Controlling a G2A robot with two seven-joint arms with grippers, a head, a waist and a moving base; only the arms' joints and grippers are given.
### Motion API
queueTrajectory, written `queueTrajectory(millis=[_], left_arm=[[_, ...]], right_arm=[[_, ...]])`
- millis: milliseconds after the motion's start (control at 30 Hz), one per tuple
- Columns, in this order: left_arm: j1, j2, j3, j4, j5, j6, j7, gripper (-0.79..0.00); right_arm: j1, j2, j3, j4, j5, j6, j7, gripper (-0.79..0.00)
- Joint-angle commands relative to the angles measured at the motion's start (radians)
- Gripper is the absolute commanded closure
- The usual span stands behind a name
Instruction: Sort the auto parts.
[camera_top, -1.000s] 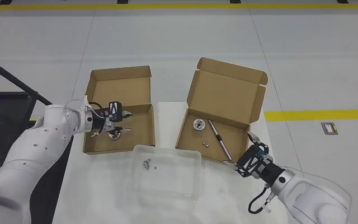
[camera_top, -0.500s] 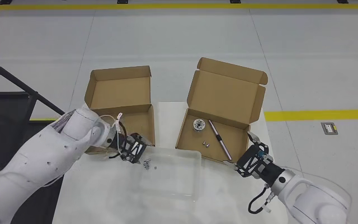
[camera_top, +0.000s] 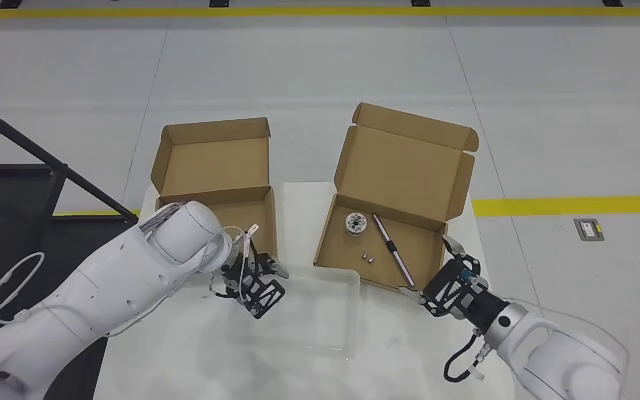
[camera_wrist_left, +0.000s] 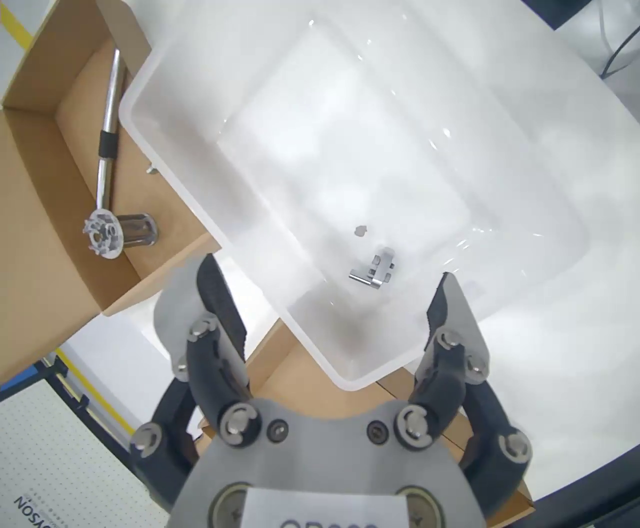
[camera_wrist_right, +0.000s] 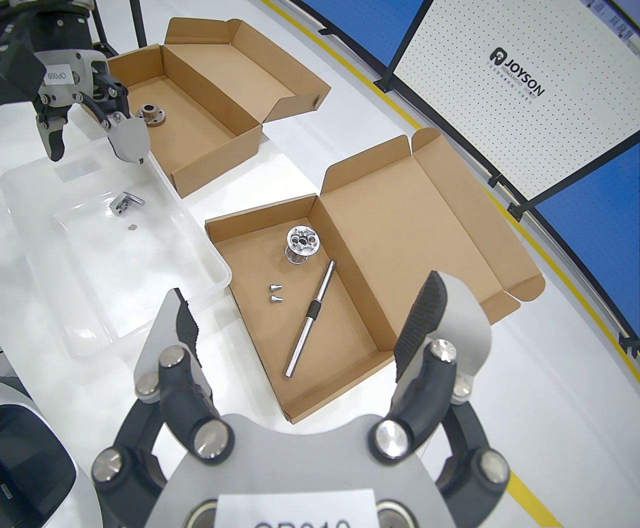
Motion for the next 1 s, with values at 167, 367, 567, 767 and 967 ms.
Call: queueTrajectory(millis=[167, 367, 567, 767, 967], left_arm=[[-0.002, -0.013, 0.000, 0.023, 0.005, 0.022, 0.022, -0.785], [-0.002, -0.013, 0.000, 0.023, 0.005, 0.022, 0.022, -0.785], [0.019, -0.012, 0.000, -0.036, 0.060, -0.005, -0.023, -0.785], [0.046, -0.031, 0.000, -0.084, 0.201, -0.014, -0.014, -0.785], [0.090, -0.084, 0.000, -0.009, 0.341, 0.030, 0.030, -0.763]], right_arm=[[0.000, 0.000, 0.000, 0.000, 0.000, 0.000, 0.000, -0.785], [0.000, 0.000, 0.000, 0.000, 0.000, 0.000, 0.000, -0.785], [0.000, 0.000, 0.000, 0.000, 0.000, 0.000, 0.000, -0.785], [0.000, 0.000, 0.000, 0.000, 0.000, 0.000, 0.000, -0.785], [0.000, 0.000, 0.000, 0.000, 0.000, 0.000, 0.000, -0.785]])
